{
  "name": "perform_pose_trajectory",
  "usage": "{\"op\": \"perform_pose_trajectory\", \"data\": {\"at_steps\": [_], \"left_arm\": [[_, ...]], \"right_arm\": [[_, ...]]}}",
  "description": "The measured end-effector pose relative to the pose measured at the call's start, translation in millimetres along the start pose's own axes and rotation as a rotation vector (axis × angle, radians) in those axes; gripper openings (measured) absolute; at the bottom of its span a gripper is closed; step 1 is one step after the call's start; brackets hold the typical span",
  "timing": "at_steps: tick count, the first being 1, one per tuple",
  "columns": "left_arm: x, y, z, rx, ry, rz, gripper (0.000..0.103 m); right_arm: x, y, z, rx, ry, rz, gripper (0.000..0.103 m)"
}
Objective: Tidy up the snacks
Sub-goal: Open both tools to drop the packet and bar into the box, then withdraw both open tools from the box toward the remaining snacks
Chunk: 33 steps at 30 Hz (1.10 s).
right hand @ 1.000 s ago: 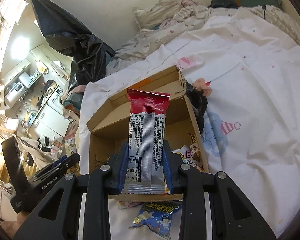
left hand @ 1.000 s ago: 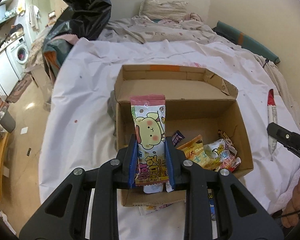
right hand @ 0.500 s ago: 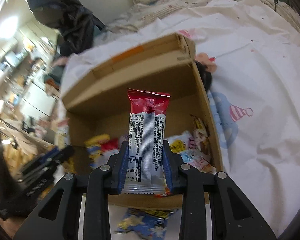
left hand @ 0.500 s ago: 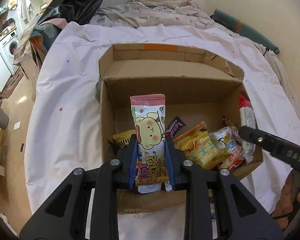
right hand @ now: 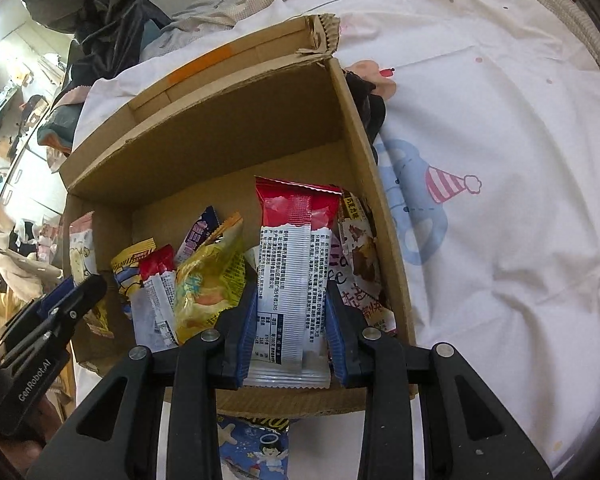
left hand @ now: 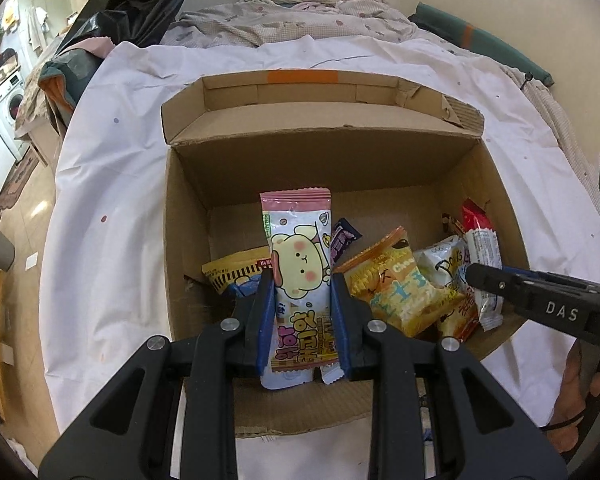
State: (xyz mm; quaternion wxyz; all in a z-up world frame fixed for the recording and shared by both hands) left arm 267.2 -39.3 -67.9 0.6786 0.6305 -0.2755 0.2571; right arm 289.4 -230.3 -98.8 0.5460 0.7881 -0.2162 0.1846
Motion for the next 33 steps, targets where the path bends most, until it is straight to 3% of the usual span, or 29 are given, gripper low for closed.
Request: {"op": "perform_pose_trajectory", "data": {"at_steps": [7, 10, 14, 18, 24, 33], "left_arm": [[-3, 1, -2, -0.001, 0.016, -0.016, 0.025], [-4, 1, -2, 0.001, 0.018, -0.018, 0.032], [-2, 6, -3, 0.002, 0.023, -0.004, 0.054], [2, 13, -6, 0.023, 0.029, 0.032, 0.085], [3, 13, -7, 0.022, 0.032, 0.034, 0.087], [1, 21, -12, 0.032, 0.034, 0.053, 0.087]], "right_arm": [[1, -1, -2, -0.004, 0.005, 0.003, 0.035], [2, 0, -2, -0.003, 0.001, 0.007, 0.036], [2, 1, -2, 0.001, -0.003, 0.012, 0.036], [6, 6, -3, 0.025, -0.016, 0.041, 0.061], [10, 13, -11, 0.058, 0.0, 0.073, 0.074], [11, 20, -12, 0.074, -0.016, 0.089, 0.08]]}}
Point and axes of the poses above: each gripper's, at about its wrist camera, not at the fingertips, and y roughly against the way its jaws point, z to its right, x to its top, the point moved 3 cm from there along -y, roughly the way its jaws point, and after that the axes turned 11 degrees about z, right-handed, at the moved point
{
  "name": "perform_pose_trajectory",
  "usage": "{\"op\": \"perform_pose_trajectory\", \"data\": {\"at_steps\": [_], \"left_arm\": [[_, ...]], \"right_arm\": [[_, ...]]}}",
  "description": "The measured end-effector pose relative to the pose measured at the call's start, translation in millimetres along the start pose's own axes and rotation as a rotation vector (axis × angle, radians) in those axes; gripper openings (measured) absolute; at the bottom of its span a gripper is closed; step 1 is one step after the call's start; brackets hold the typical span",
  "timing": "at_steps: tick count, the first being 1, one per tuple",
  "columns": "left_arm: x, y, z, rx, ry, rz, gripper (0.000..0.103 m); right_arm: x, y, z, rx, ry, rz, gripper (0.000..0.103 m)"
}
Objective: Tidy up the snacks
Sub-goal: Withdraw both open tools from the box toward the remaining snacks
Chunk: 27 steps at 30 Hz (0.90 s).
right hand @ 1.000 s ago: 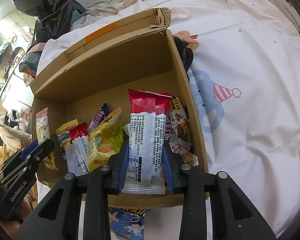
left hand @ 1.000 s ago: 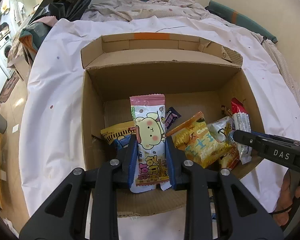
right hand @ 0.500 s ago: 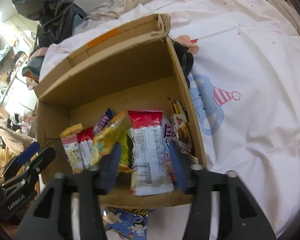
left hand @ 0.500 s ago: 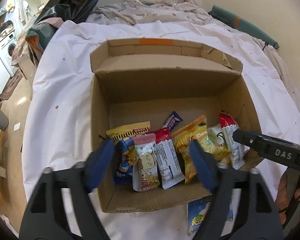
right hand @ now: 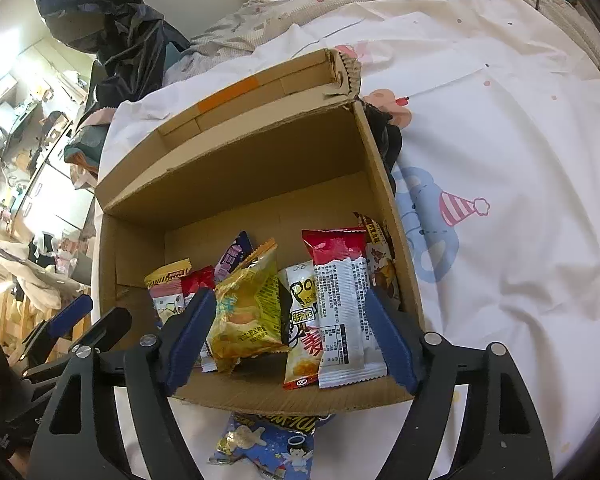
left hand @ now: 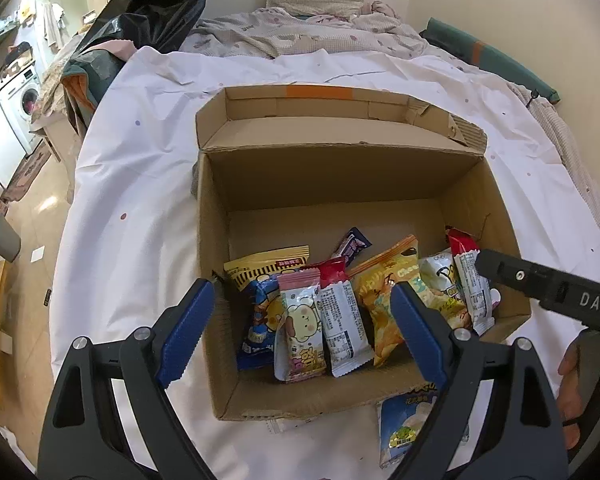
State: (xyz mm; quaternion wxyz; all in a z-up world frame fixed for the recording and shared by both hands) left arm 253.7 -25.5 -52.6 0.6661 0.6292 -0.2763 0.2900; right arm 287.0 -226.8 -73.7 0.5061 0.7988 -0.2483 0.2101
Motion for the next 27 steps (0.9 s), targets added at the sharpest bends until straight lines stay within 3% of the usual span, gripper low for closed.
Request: {"op": "perform_pose_trajectory", "data": {"at_steps": [8, 12, 17, 23, 27], "left_arm": [[0, 20, -9, 0.0, 0.019, 0.057, 0.088], [-3, 28, -17, 0.009, 0.058, 0.065, 0.094], [-12, 38, -29, -0.005, 0.129, 0.041, 0.098], [-30, 47, -31, 0.017, 0.117, 0.005, 0.098], [-42, 50, -35, 0.033, 0.12, -0.028, 0.098]], "right_arm": [[-4, 16, 2, 0.01, -0.026, 0.011, 0.081], [-10, 27, 2, 0.013, -0.045, 0.011, 0.082], [-20, 40, 2, 0.015, -0.039, 0.016, 0.084], [-39, 49, 11, 0.016, -0.073, -0.008, 0.084], [-55, 53, 17, 0.035, -0.107, -0.043, 0.091]]}}
Point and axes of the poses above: each gripper's, at about its wrist camera, not at the fingertips, and y roughly against the way its jaws point, z to its right, x to its top, the point moved 3 cm from there along -y, roughly the way its jaws point, and after that the axes turned 11 degrees about z, right-handed, at the moved point
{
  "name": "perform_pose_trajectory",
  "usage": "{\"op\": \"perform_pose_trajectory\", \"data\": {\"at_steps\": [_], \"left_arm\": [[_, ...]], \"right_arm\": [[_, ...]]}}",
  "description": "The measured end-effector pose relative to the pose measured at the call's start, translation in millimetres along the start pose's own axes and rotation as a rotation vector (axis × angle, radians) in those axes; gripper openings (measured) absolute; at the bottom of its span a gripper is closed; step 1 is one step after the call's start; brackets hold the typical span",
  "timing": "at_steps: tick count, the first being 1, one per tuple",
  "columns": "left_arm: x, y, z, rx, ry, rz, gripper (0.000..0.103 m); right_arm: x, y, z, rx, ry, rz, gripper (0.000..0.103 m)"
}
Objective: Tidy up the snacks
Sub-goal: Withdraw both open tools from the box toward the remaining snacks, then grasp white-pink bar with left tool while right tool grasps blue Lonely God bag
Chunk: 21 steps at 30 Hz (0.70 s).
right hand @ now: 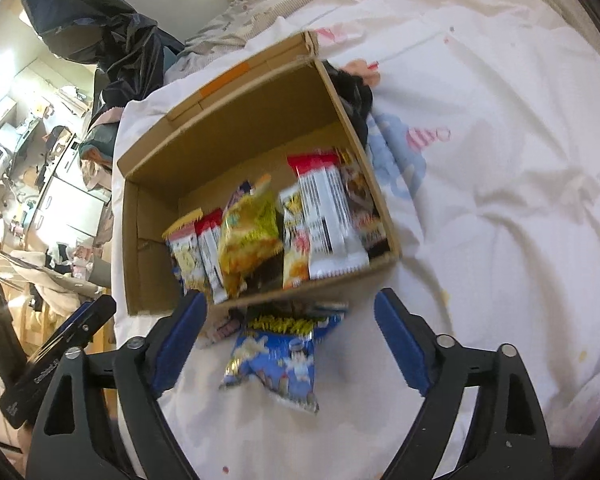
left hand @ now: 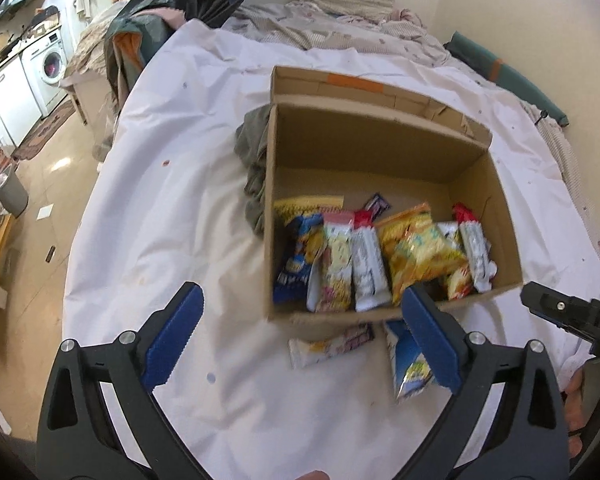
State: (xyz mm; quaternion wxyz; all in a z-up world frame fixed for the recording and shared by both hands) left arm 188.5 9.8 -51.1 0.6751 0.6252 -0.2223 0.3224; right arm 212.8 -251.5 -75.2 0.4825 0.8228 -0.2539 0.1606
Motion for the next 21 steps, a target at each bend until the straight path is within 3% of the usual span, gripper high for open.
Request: {"op": "perform_pose_trajectory", "data": {"at_steps": [4, 9, 12, 17, 21], "left_arm": [[-12, -1, -11, 0.011, 0.051, -0.045, 0.098], [-23, -6, -16, 0.028, 0.073, -0.083, 0.098], [-28, -11, -17, 0.037, 0.076, -0.108, 0.098], [-33, -17, -17, 0.056, 0.066, -0.132, 0.098], [-41, -24, -15, 0.055, 0.061, -0.154, 0.098]], "right_arm": [[-20, -11, 6, 0.02, -0.041, -0.097, 0.096], [-42, -37, 0, -0.008, 0.003, -0.2, 0.096], [-49, -56, 1, 0.009, -0.064, -0.255, 0.096], [-51, -86, -3, -0.017, -0.123, -0.305, 0.096], [-64, -105, -10, -0.067, -0.076, -0.374, 0.094]]}}
Point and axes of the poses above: each gripper's, at about its wrist camera, not at the fingertips, and y roughly against the way its jaws point, z to its right, x to its top, the point moved 3 cm from there along -y, roughly the way its jaws point, and after that the axes turned 11 degrees about z, right-handed, at the moved point
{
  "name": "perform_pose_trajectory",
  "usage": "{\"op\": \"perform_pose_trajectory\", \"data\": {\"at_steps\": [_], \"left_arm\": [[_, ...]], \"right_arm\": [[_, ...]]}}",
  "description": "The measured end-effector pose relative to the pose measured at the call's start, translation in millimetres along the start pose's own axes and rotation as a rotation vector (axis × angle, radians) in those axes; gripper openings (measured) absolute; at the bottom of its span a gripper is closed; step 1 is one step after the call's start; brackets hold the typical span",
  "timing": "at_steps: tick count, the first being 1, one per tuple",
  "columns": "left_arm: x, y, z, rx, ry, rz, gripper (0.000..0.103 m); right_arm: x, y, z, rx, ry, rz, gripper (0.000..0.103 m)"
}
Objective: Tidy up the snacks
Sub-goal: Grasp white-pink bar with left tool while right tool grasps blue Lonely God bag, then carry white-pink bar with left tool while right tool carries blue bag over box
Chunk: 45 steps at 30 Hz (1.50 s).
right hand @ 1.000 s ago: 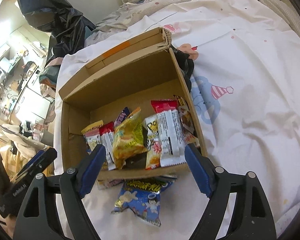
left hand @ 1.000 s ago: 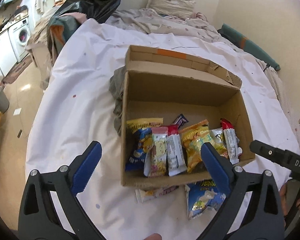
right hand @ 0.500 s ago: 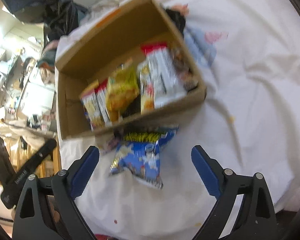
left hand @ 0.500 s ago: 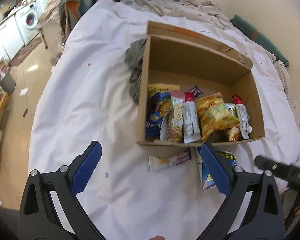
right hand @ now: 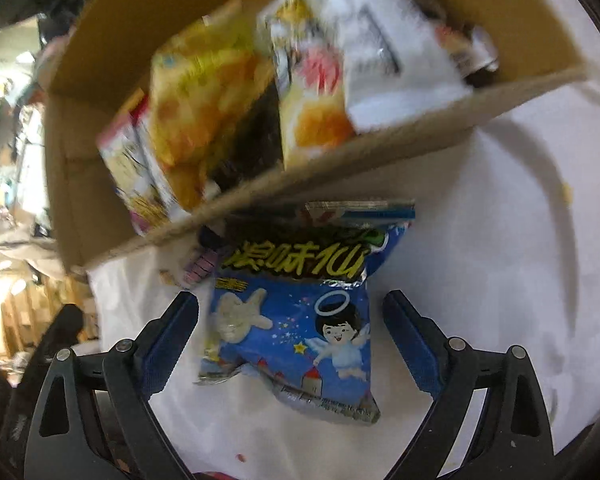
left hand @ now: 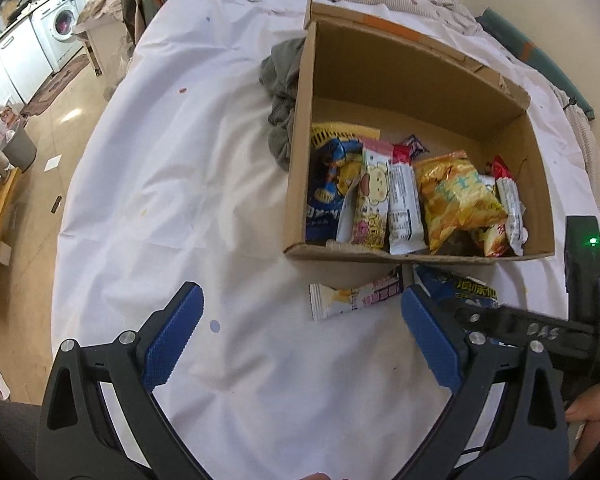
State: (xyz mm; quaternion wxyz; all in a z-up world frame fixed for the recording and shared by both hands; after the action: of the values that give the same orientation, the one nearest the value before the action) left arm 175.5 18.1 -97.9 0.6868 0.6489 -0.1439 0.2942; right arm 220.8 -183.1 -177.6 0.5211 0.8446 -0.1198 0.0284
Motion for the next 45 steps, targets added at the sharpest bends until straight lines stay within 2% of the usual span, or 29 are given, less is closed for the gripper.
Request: {"op": "perform_pose_trajectory", "data": {"at_steps": [2, 3, 4, 7, 10, 13, 19, 20, 21, 23, 24, 25, 26, 27, 35, 41, 45], "left_arm": [[-3, -6, 2, 0.007, -0.012, -0.006, 0.098], [-5, -9, 4, 0.009, -0.018, -0.012, 0.098], [-7, -14, 7, 0.006, -0.025, -0.023, 0.098], [-12, -30, 17, -0.015, -0.065, -0.052, 0.098], [-17, -49, 34, -0.052, -0.154, -0.089, 0.098], [-17, -58, 48, -0.078, -0.24, -0.089, 0.098], [-18, -82, 63, -0.108, -0.274, -0.123, 0.097], [-19, -86, 65, -0.11, -0.284, -0.135, 0.092], [-20, -91, 66, -0.122, -0.29, -0.151, 0.075], [-22, -96, 68, -0.121, -0.318, -0.169, 0.059], [-22, -95, 69, -0.115, -0.333, -0.165, 0.045], [-23, -95, 69, -0.115, -0.348, -0.167, 0.036], [-24, -94, 71, -0.115, -0.36, -0.175, 0.019], [-27, -92, 73, -0.118, -0.369, -0.186, 0.014], [-56, -68, 81, -0.15, -0.385, -0.235, 0.014], [-65, -43, 73, -0.162, -0.291, -0.246, 0.014], [-69, -11, 67, -0.174, -0.232, -0.2, 0.014]], "right_arm": [[-2, -2, -2, -0.04, 0.05, 0.006, 0.081], [-3, -1, -2, -0.06, 0.069, 0.011, 0.066], [-4, 1, 0, -0.072, 0.08, 0.016, 0.062], [-8, 11, 9, -0.048, 0.073, 0.024, 0.058], [-10, 26, 17, -0.027, 0.075, 0.051, 0.058], [-12, 41, 28, -0.006, 0.057, 0.072, 0.058], [-18, 62, 47, 0.02, 0.033, 0.095, 0.058], [-18, 63, 48, 0.023, 0.03, 0.095, 0.058], [-18, 63, 49, 0.024, 0.027, 0.097, 0.058], [-15, 63, 43, 0.025, 0.023, 0.101, 0.058], [-14, 64, 44, 0.028, 0.018, 0.104, 0.058], [-12, 66, 45, 0.033, 0.013, 0.108, 0.058], [-12, 66, 45, 0.037, 0.012, 0.111, 0.058], [-11, 69, 46, 0.042, 0.015, 0.114, 0.058], [-15, 80, 45, 0.058, 0.04, 0.119, 0.058], [-17, 85, 41, 0.081, 0.054, 0.116, 0.058], [-19, 90, 33, 0.117, 0.078, 0.113, 0.058]]}}
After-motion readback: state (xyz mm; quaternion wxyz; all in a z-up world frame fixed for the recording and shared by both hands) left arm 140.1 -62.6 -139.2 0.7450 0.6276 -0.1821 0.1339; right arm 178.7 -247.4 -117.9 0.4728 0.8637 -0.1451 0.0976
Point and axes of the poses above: each gripper's, at about its wrist camera, not at the fingertips, and y roughly against the way its jaws point, z to its right, x to its top, the point moved 3 cm from there along -y, roughly the way its jaws point, and after that the axes turned 11 degrees about z, right-handed, at the moved point
